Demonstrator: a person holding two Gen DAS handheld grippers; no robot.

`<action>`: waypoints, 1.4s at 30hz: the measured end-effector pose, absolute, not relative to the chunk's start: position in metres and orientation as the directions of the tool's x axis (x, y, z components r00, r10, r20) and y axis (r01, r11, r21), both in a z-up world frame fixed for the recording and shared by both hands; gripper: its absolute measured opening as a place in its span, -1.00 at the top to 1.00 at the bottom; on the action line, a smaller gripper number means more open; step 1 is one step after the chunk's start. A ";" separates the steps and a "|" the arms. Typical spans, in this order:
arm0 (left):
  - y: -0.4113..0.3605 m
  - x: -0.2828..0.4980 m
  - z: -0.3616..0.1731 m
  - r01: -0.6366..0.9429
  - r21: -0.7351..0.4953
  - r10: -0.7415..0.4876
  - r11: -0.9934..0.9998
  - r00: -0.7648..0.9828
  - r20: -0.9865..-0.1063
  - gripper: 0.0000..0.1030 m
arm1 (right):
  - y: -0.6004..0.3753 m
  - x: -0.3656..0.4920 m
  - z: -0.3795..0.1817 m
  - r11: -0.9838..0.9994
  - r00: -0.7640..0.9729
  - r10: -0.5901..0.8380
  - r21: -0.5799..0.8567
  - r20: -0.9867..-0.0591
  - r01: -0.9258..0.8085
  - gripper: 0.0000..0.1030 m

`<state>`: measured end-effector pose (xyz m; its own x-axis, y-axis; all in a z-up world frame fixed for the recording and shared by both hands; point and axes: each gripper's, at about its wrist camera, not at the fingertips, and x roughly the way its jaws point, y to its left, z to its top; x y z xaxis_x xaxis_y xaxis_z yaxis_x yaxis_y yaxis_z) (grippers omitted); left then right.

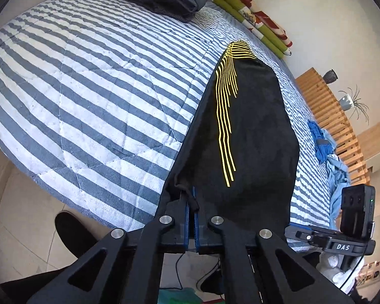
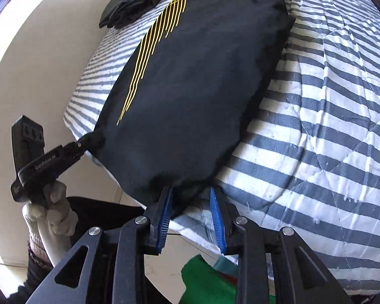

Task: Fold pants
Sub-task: 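Grasp the folded pants end with both tools and fold it over again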

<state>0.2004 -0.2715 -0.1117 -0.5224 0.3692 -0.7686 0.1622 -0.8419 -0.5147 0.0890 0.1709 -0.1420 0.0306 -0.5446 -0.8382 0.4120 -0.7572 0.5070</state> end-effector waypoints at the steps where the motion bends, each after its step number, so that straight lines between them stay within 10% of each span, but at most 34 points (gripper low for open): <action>1: -0.271 0.200 -0.107 0.161 -0.515 0.366 -0.842 -0.531 -0.764 0.97 | 0.170 0.086 -0.140 -0.746 0.034 -0.569 0.533 -0.821 0.400 0.48; 6: -0.277 0.196 -0.094 0.188 -0.472 0.297 -0.861 -0.566 -0.769 0.97 | 0.158 0.083 -0.112 -0.669 0.027 -0.661 0.606 -0.750 0.430 0.84; 26: -0.269 0.209 -0.109 0.149 -0.447 0.323 -0.882 -0.498 -0.805 0.97 | 0.187 0.084 -0.119 -0.742 0.040 -0.528 0.484 -0.848 0.463 0.84; 33: -0.272 0.205 -0.113 0.157 -0.446 0.326 -0.881 -0.481 -0.814 0.93 | 0.178 0.089 -0.122 -0.764 0.020 -0.506 0.459 -0.862 0.453 0.33; 42: -0.287 0.196 -0.074 0.112 -0.429 0.327 -0.896 -0.488 -0.809 0.40 | 0.191 0.104 -0.103 -0.721 -0.002 -0.496 0.411 -0.868 0.558 0.60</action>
